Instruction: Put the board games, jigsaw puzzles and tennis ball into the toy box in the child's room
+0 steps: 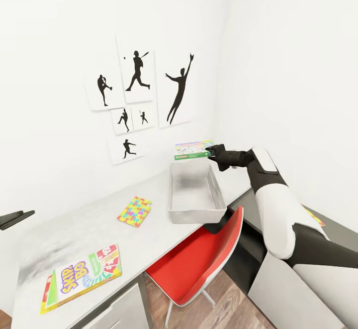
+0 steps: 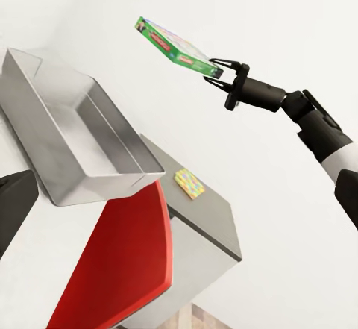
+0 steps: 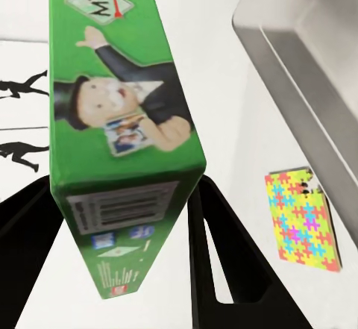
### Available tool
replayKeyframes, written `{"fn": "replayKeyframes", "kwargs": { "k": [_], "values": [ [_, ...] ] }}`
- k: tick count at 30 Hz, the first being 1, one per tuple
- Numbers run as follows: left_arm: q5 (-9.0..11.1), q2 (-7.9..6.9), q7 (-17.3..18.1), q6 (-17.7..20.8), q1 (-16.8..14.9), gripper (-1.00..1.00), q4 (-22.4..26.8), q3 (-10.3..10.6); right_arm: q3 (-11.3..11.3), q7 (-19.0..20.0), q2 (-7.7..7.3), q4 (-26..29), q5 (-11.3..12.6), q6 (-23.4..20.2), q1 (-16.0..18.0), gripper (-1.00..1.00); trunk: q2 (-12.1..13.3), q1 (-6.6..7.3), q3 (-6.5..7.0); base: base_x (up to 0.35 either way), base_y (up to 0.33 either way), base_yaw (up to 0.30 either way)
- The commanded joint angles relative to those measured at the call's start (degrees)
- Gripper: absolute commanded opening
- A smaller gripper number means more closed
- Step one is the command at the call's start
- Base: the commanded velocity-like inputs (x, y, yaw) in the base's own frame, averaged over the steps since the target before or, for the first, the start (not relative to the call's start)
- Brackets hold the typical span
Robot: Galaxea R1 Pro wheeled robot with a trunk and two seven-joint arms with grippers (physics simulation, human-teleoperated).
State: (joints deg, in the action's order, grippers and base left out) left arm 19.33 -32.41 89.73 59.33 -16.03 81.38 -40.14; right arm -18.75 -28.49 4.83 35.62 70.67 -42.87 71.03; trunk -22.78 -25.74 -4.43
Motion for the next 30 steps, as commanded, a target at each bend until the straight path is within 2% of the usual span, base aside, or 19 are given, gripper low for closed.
{"fn": "replayKeyframes", "kwargs": {
  "k": [1, 4, 8, 16, 23, 25, 28, 30],
  "values": [
    [-0.08, -0.02, 0.27, 0.61, -0.05, 1.00, 0.00, -0.01, -0.32, -0.61, 0.11, 0.09, 0.48, -0.08, 0.07, -1.00, -0.14, -0.04, -0.14, 0.000, 0.000, 0.000],
    [-0.08, -0.02, 0.27, 0.61, -0.05, 1.00, 0.00, -0.02, -0.17, -0.83, 0.33, 0.07, 0.11, 0.39, 0.27, -1.00, -0.14, -0.04, -0.14, 0.000, 0.000, 0.000],
    [-0.08, -0.02, 0.27, 0.60, -0.05, 1.00, 0.00, -0.03, 0.28, -1.32, 0.53, 0.17, -0.05, 4.86, 0.36, -1.00, -0.14, -0.04, -0.14, 0.000, 0.000, 0.000],
    [-0.10, -0.02, 0.27, 0.61, -0.05, 1.00, 0.00, -0.03, 1.73, -2.75, 0.59, 0.11, -0.23, 10.03, 0.35, -1.00, -0.14, -0.04, -0.14, 0.000, 0.000, 0.000],
    [-0.14, 0.13, 0.27, 0.61, -0.05, 1.00, 0.00, -0.03, 2.83, -3.47, 0.40, -0.25, -0.05, 10.70, 0.42, -1.00, -0.14, -0.04, -0.14, 0.000, 0.000, 0.000],
    [-0.11, 0.14, 0.27, 0.61, -0.05, 1.00, 0.00, -0.03, 2.88, -5.38, 0.44, -0.31, -0.03, 10.47, 0.42, -1.00, -0.14, -0.04, -0.14, 0.000, 0.000, 0.000],
    [-0.09, 0.15, 0.27, 0.61, -0.05, 1.00, 0.00, -0.03, 2.91, -10.79, 0.51, -0.14, 0.02, 8.75, 0.48, -1.00, -0.14, -0.04, -0.14, 0.000, 0.000, 0.000],
    [-0.09, 0.16, 0.27, 0.61, -0.05, 1.00, 0.00, -0.03, 2.92, -12.40, 0.52, -0.02, 0.01, 7.16, 0.48, -1.00, -0.14, -0.04, -0.14, 0.000, 0.000, 0.000]
  ]
}}
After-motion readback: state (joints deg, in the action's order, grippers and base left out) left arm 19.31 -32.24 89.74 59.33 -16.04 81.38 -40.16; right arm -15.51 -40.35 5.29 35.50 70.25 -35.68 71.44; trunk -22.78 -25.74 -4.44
